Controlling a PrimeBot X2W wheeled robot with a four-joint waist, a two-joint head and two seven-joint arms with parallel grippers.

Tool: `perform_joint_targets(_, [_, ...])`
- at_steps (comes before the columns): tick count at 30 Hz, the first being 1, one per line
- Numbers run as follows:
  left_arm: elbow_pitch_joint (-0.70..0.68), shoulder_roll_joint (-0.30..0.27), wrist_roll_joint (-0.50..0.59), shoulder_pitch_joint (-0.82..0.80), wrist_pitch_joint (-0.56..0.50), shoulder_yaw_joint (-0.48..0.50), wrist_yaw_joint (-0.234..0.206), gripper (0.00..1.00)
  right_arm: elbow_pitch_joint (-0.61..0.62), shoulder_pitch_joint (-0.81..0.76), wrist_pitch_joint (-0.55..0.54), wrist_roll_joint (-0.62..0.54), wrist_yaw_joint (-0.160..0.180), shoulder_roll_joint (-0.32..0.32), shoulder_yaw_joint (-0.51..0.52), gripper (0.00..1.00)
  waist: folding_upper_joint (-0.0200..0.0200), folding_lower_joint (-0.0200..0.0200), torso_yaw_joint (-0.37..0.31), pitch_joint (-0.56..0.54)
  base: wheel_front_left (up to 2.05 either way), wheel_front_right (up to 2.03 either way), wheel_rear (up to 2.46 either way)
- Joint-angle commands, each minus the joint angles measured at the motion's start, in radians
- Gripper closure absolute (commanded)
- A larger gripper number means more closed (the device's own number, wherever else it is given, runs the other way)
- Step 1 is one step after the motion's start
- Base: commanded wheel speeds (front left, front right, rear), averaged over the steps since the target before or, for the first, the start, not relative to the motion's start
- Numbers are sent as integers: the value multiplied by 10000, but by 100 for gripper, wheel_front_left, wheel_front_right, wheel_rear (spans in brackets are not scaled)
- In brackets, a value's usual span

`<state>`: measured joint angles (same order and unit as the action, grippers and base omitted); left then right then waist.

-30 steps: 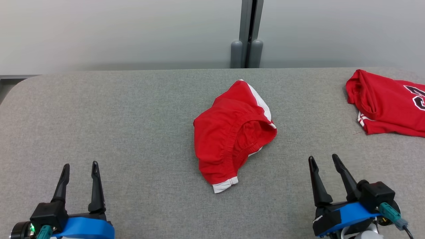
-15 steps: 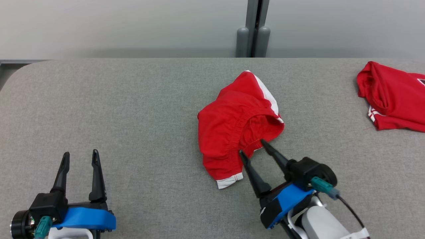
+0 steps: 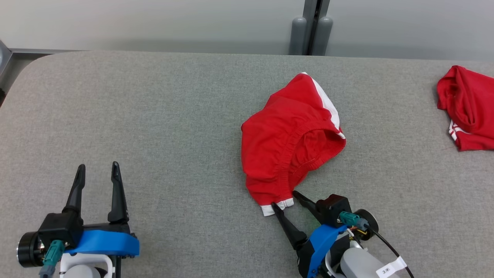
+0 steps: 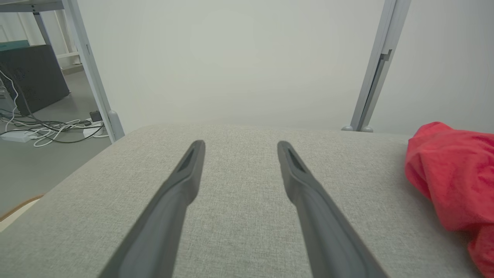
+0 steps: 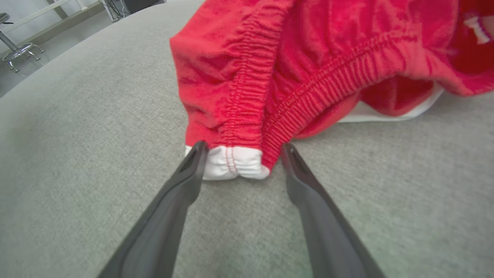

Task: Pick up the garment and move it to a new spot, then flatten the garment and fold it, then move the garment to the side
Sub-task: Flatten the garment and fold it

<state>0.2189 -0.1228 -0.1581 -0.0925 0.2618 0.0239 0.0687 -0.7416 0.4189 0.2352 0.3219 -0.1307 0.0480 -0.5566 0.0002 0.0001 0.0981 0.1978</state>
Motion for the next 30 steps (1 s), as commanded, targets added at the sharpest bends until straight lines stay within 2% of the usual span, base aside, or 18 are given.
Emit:
perform_joint_targets(1, [31,-10,41,-201,43,80,46,0,-238,234,86,149,-1,46,-89,27,-2,-1,12,6,0,0,0])
perform_joint_targets(2, [54,0,55,-195,43,104,71,0,-387,295,119,300,-1,43,-161,91,-2,-1,15,1,0,0,0])
perform_joint_targets(3, [76,14,64,-185,43,135,83,0,-486,337,153,451,-1,42,-258,100,-2,-1,4,-9,0,0,0])
perform_joint_targets(7, [132,58,111,-109,43,193,106,0,-868,579,250,857,-1,49,-323,100,-2,-1,-122,-107,0,0,0])
perform_joint_targets(9, [127,74,142,-56,43,221,138,0,-1092,658,296,842,0,59,37,100,-2,-1,-211,-174,0,0,0])
perform_joint_targets(11, [128,73,156,4,43,278,167,0,-987,747,307,526,-1,73,831,100,-2,-1,-317,-254,0,0,0])
perform_joint_targets(16, [137,111,210,67,43,371,209,0,148,-21,300,-415,-1,628,2890,100,-2,-1,-543,-408,0,0,0])
perform_joint_targets(21, [141,191,233,135,43,358,266,0,1475,-551,303,-1302,-1,1120,4296,100,-2,-1,-652,-503,0,0,0])
perform_joint_targets(26, [139,238,230,186,43,373,304,0,2564,-511,301,-1940,-1,1364,5018,100,-2,-1,-676,-600,0,0,0])
perform_joint_targets(30, [133,260,216,182,43,405,357,0,3253,-70,249,-2230,-1,1420,4791,100,-2,-1,-622,-656,0,0,0])
